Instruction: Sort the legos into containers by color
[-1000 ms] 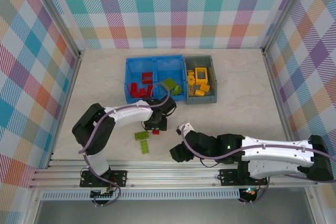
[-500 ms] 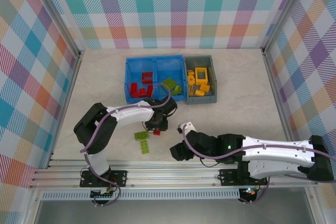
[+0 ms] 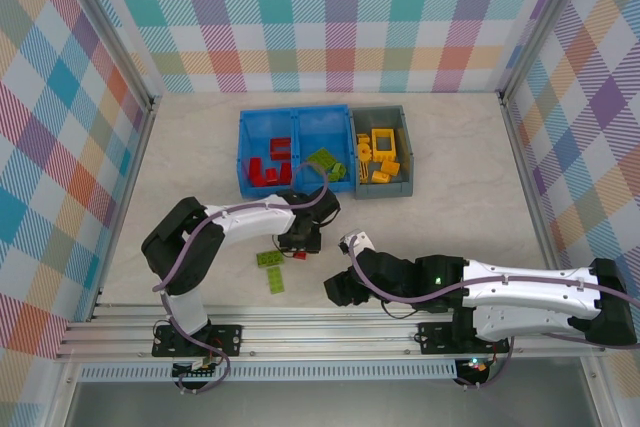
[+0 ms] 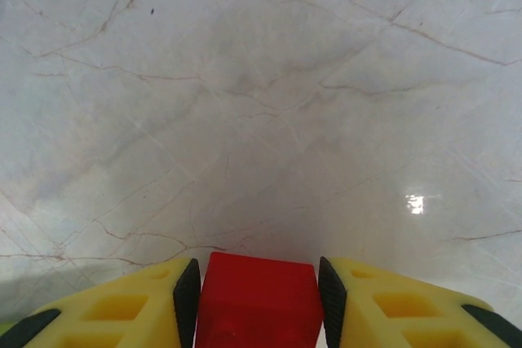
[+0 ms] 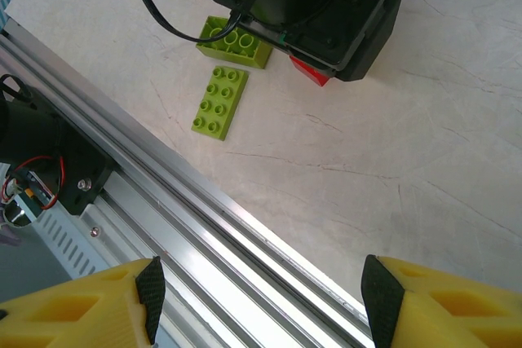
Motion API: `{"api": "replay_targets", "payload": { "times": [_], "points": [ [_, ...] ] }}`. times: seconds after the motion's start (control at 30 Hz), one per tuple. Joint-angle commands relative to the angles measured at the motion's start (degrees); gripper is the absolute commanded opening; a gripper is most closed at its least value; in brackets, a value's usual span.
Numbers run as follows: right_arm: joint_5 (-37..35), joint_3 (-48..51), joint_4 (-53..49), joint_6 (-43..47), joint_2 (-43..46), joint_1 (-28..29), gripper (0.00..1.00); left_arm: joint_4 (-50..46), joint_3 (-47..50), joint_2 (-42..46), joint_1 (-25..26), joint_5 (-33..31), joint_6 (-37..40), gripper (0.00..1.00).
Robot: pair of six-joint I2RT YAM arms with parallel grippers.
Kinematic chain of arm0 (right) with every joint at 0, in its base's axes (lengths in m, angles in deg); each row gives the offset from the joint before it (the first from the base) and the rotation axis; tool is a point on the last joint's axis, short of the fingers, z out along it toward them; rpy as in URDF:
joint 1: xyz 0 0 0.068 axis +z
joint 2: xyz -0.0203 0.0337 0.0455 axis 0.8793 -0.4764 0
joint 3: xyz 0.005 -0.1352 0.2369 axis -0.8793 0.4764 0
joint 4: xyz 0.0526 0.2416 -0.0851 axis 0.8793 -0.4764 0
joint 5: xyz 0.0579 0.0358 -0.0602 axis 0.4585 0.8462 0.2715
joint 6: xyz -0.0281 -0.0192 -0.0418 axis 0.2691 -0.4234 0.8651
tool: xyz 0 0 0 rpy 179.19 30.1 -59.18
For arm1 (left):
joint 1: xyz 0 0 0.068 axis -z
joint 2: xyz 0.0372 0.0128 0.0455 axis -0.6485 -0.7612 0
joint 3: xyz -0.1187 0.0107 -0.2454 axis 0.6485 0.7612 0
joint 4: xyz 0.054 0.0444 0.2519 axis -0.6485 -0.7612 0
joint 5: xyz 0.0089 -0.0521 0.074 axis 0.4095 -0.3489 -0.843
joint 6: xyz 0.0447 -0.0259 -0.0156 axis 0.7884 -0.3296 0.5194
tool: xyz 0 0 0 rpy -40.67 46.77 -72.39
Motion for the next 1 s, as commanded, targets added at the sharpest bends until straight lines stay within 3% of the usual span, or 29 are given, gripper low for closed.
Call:
{"api": "replay_targets", "payload": {
  "times": [0.0,0.13,0.23,0.47,0.63,0.73,0.97],
  "points": [
    [-1.1,0.2,0.8,-0.7,0.7,0.4,0.67,-2.8,1.1,1.3,0.9,1.0,-0.6,0.44],
    [-1.3,0.5,0.8,-1.1,1.0,0.4,0.67,-3.0,1.6,1.4,1.5,0.7,-0.6,0.43],
    [-1.4,0.6,1.3,-1.2,0.8,0.4,0.67,-2.3,1.8,1.6,1.7,-0.1,-0.8,0.36],
    [-1.5,-0.5,1.6,-0.9,0.0,0.3,0.67,-5.8,-1.3,7.0,0.8,-5.7,-0.2,0.29],
    [-0.7,-2.9,5.8,0.9,-2.0,-2.5,0.67,-10.2,-7.4,11.7,-6.0,-6.3,4.8,0.29],
    [1.2,-4.3,13.4,3.2,-5.2,-6.3,0.66,-11.6,-12.0,11.6,-11.7,-6.1,8.6,0.29],
    [2.4,-12.8,29.4,11.0,-19.0,-12.0,0.67,-9.7,-24.6,3.3,-24.4,-6.3,16.4,0.29]
  ]
}}
